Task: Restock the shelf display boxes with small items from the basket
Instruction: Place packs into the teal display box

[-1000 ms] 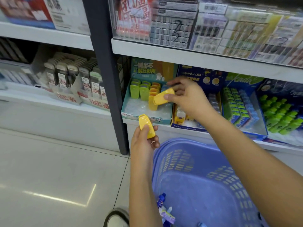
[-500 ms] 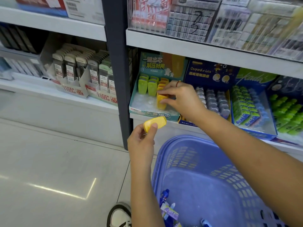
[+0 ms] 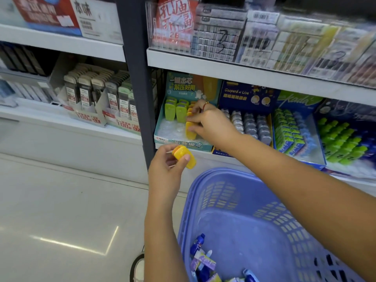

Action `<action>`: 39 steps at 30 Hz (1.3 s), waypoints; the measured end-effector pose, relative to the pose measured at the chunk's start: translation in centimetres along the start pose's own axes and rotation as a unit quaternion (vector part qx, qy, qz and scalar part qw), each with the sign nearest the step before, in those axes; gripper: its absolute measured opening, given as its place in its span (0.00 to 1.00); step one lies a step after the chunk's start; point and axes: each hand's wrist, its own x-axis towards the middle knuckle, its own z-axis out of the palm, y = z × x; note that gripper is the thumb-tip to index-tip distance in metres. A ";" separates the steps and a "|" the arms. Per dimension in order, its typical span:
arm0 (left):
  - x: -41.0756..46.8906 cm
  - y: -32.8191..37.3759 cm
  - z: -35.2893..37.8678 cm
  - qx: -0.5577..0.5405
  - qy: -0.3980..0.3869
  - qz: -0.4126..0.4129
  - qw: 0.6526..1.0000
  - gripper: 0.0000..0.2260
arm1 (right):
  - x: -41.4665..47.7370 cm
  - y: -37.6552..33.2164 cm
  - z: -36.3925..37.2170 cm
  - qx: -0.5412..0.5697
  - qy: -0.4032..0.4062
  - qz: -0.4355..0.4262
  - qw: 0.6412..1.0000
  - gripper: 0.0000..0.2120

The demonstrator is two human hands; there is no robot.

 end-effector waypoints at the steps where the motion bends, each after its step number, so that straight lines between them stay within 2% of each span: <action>1: 0.2 0.5 -0.2 0.006 0.008 0.012 1.000 0.12 | -0.5 -0.4 -0.3 0.017 0.012 -0.001 1.000 0.17; 4: 0.9 1.7 -0.5 0.015 0.013 0.056 0.998 0.14 | -2.7 -1.9 -1.0 0.148 0.015 -0.032 0.988 0.17; 6: 1.3 2.2 -0.2 0.020 -0.001 0.082 0.996 0.14 | -3.8 -2.6 -1.2 0.175 -0.010 -0.052 0.983 0.14; 9: 1.5 2.2 0.3 0.025 -0.010 0.104 0.994 0.12 | -3.8 -2.3 -2.0 0.211 0.008 -0.035 0.977 0.10; 13: 1.7 0.8 0.4 0.210 0.000 0.146 0.967 0.17 | -2.6 -0.9 -2.1 0.150 0.111 -0.002 0.982 0.10; 16: 1.7 -0.2 0.4 0.275 -0.013 0.134 0.952 0.19 | -2.2 -0.4 -0.9 0.117 0.122 0.001 0.986 0.11; 22: 1.9 -1.0 0.2 0.274 -0.020 0.135 0.952 0.20 | -2.2 0.1 1.3 0.118 0.118 -0.020 0.986 0.12; 28: 1.7 -0.9 0.2 0.273 -0.024 0.129 0.953 0.21 | -1.7 -0.1 1.6 0.047 0.108 -0.066 0.991 0.12; 34: 1.6 -1.0 0.0 0.281 -0.032 0.131 0.950 0.22 | -2.8 0.1 2.3 0.079 0.163 -0.056 0.982 0.10; 36: 1.6 -1.0 0.1 0.282 -0.035 0.130 0.950 0.23 | -2.9 -0.1 2.2 0.093 0.136 -0.075 0.983 0.11; 39: 1.7 -1.0 0.3 0.285 -0.033 0.129 0.949 0.23 | -2.4 -0.1 2.0 0.057 0.092 -0.113 0.988 0.12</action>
